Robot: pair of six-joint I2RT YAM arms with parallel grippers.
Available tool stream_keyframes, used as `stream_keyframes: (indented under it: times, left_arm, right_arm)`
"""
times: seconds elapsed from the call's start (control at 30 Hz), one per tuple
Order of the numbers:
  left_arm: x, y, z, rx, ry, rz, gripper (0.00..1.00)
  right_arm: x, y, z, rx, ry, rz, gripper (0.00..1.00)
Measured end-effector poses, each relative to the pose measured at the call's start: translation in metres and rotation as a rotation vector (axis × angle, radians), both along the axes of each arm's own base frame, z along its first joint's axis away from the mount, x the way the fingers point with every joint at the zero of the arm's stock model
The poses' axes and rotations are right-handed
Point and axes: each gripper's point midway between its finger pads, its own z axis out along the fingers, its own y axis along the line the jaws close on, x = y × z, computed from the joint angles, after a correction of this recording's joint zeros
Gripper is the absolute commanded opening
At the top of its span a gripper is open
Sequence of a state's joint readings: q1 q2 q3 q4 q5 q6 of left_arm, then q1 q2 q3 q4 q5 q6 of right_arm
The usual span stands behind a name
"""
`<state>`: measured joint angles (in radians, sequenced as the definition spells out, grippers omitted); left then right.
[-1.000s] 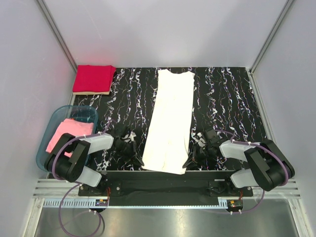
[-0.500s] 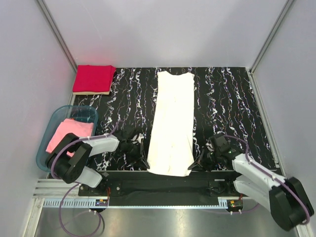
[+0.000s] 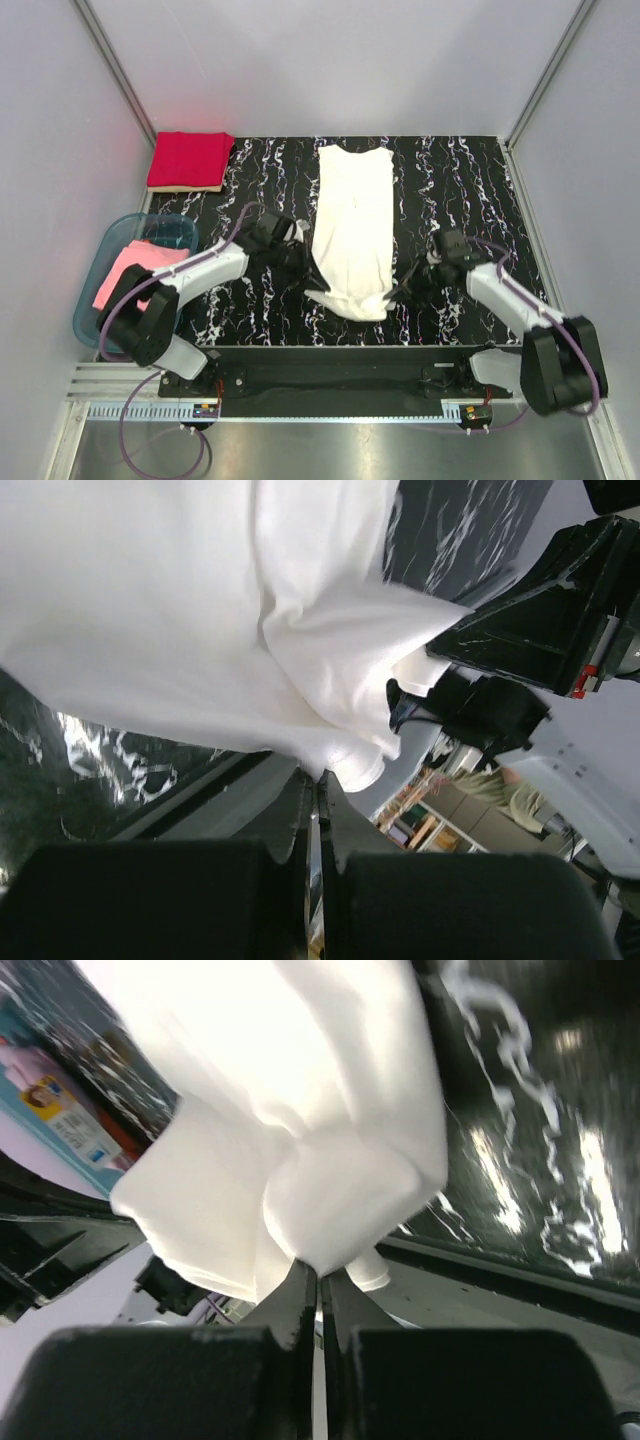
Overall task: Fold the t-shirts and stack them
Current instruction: Fold the tshirt
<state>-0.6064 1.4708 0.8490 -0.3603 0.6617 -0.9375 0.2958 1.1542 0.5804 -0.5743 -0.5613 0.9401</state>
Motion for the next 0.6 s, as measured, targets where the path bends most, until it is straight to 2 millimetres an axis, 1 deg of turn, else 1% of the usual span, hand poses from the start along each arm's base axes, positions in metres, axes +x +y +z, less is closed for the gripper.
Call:
stream_keyframes:
  times: [0.03, 0.07, 0.1, 0.2, 0.27, 0.37, 0.43, 0.53, 0.6]
  left_arm:
    - [0.014, -0.004, 0.005, -0.009, -0.013, 0.016, 0.0]
    - [0.021, -0.004, 0.006, -0.01, -0.017, 0.029, 0.0]
    - [0.034, -0.005, 0.007, -0.012, -0.021, 0.049, 0.0]
    - [0.074, -0.003, 0.003, -0.001, -0.021, 0.113, 0.0]
    - [0.097, 0.0, 0.0, 0.004, -0.02, 0.148, 0.0]
    - [0.132, 0.004, -0.001, 0.005, -0.031, 0.195, 0.0]
    - [0.15, 0.006, -0.001, 0.005, -0.043, 0.22, 0.0]
    - [0.175, 0.006, 0.002, -0.003, -0.059, 0.244, 0.0]
    - [0.189, 0.006, 0.001, -0.008, -0.067, 0.257, 0.0]
  right_arm:
    - [0.015, -0.002, 0.005, 0.001, -0.009, -0.008, 0.0]
    - [0.03, -0.004, 0.008, 0.0, -0.024, -0.012, 0.0]
    - [0.043, -0.006, 0.012, 0.0, -0.032, -0.012, 0.0]
    - [0.082, -0.008, 0.017, 0.001, -0.062, 0.011, 0.0]
    - [0.102, -0.009, 0.016, 0.003, -0.071, 0.025, 0.0]
    - [0.125, -0.013, 0.013, 0.003, -0.073, 0.031, 0.0]
    - [0.139, -0.017, 0.012, 0.006, -0.073, 0.03, 0.0]
    - [0.164, -0.021, 0.012, 0.017, -0.083, 0.03, 0.0]
    - [0.177, -0.022, 0.012, 0.027, -0.092, 0.037, 0.0]
